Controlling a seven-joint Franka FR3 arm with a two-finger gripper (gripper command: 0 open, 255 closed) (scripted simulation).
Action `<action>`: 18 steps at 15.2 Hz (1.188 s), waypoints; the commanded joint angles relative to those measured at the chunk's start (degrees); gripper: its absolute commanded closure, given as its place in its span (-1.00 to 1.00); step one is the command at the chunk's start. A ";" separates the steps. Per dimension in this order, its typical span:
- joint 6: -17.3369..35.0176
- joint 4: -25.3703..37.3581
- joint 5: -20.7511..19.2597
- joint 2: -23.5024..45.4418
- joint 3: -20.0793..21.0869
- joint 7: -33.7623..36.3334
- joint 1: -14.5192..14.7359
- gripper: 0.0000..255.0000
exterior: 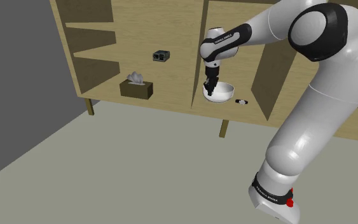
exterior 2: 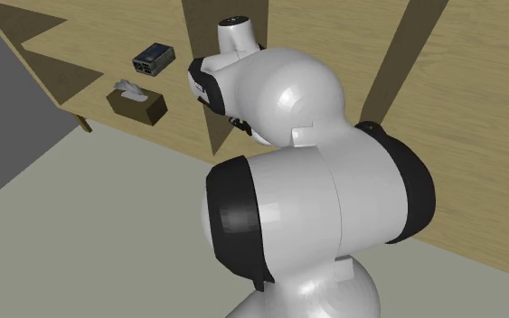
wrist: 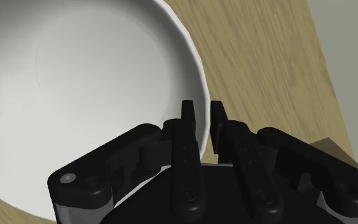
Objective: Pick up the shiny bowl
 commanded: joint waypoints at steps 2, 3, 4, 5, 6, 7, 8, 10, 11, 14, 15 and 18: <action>0.19 -0.20 0.00 0.01 0.01 -0.01 0.01 1.00; -0.58 0.33 -0.03 -0.23 0.04 -0.03 0.03 1.00; -1.34 0.87 -0.06 -0.46 0.08 -0.06 0.05 1.00; -2.10 1.44 -0.08 -0.66 0.12 -0.09 0.07 1.00; -2.87 2.01 -0.10 -0.86 0.16 -0.13 0.09 1.00; -3.63 2.59 -0.11 -1.05 0.20 -0.16 0.11 1.00; -4.39 3.19 -0.12 -1.23 0.23 -0.20 0.12 1.00; -5.92 4.42 -0.14 -1.54 0.31 -0.28 0.16 1.00; -6.68 5.05 -0.14 -1.67 0.34 -0.33 0.18 1.00; -8.96 7.02 -0.13 -2.00 0.45 -0.49 0.23 1.00; -9.73 7.70 -0.12 -2.09 0.48 -0.54 0.25 1.00; -11.37 9.20 -0.09 -2.24 0.54 -0.67 0.29 1.00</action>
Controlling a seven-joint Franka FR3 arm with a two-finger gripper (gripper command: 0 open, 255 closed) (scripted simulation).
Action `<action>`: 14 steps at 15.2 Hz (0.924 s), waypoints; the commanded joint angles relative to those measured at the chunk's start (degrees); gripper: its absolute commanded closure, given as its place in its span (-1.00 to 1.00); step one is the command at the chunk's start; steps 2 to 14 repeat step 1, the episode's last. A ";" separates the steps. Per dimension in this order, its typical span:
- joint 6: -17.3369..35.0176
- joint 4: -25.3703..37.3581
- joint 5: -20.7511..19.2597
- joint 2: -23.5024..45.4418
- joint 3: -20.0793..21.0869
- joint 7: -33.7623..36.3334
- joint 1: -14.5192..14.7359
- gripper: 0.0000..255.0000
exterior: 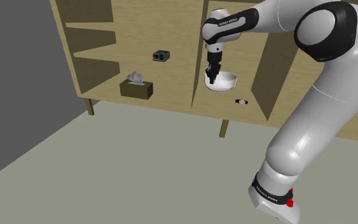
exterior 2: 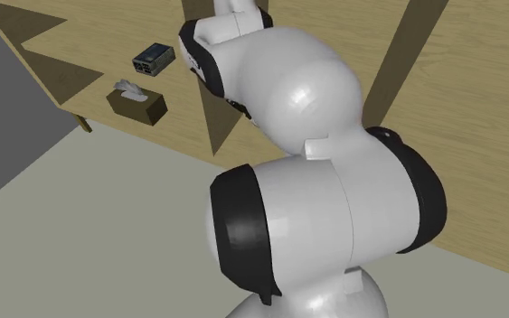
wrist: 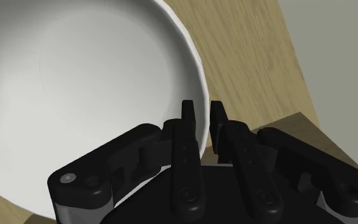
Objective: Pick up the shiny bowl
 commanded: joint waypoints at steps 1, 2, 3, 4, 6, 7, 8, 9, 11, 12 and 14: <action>-0.48 0.43 -0.02 -0.09 0.00 -0.07 -0.01 1.00; -0.48 0.43 -0.02 -0.09 0.00 -0.07 -0.01 1.00; -0.48 0.43 -0.02 -0.09 0.00 -0.07 -0.01 1.00; -0.48 0.43 -0.02 -0.09 0.00 -0.07 -0.01 1.00; -0.48 0.43 -0.02 -0.09 0.00 -0.07 -0.01 1.00; -0.48 0.43 -0.02 -0.09 0.00 -0.07 -0.01 1.00; -0.48 0.43 -0.02 -0.09 0.00 -0.07 -0.01 1.00; -0.48 0.43 -0.02 -0.09 0.00 -0.07 -0.01 1.00; -0.48 0.43 -0.02 -0.09 0.00 -0.07 -0.01 1.00; -0.48 0.43 -0.02 -0.09 0.00 -0.07 -0.01 1.00; -0.48 0.43 -0.02 -0.09 0.00 -0.07 -0.01 1.00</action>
